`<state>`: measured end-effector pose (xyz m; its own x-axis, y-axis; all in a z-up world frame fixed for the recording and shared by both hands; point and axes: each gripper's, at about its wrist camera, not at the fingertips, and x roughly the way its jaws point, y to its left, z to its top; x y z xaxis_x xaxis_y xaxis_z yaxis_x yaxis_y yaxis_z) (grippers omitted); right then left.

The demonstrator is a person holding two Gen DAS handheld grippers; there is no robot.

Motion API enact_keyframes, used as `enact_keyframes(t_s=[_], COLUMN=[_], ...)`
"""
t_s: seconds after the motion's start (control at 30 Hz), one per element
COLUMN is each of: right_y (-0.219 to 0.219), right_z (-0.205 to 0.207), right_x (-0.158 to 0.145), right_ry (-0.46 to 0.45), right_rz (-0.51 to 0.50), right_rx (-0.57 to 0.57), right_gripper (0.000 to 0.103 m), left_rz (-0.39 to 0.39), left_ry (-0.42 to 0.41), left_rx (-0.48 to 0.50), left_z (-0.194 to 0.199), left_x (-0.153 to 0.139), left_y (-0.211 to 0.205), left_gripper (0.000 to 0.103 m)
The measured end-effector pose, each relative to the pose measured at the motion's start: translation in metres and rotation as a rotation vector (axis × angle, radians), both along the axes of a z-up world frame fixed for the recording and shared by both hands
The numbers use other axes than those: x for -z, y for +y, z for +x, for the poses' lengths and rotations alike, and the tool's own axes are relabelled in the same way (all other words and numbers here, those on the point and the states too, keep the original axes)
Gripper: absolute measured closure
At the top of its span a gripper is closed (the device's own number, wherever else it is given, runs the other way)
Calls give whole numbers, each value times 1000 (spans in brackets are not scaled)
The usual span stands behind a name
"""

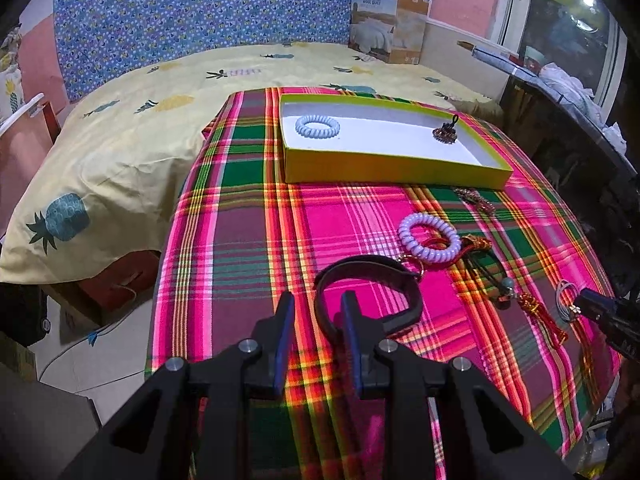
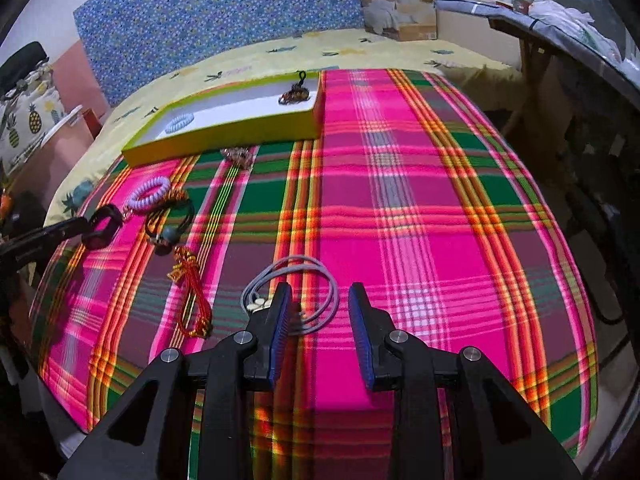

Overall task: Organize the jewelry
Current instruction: 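Grasp the black watch band with the left tool while the right tool grasps the silver cable ring, then place the watch band in the box with the left tool while the right tool drops the cable ring there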

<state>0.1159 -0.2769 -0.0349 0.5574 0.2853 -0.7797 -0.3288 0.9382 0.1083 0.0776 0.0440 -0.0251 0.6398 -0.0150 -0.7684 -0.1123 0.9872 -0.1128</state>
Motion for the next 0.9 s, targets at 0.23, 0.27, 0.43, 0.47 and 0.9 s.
enact_keyframes(t_s=[0.23,0.27,0.43,0.47,0.9], right_y=[4,5,8,8,9], right_z=[5,5,6,6,0], right_x=[6,6,6,6,-12], right_ry=[14,11,2,1,-54], right_rz=[-10,-19,-44,-45,-5], right_rx=[-6,-7,-6,-6,-20], right_gripper=[73,76,99,101,102], left_rz=[-2,2,30,33,16], left_ry=[15,15,13,13,-6], left_rx=[-2,-3,2,6,18], left_z=[9,9,9,9,3], left_x=[7,7,8,8,0], left_y=[1,1,-2,-3,-4], left_gripper=[78,78,82,86,97])
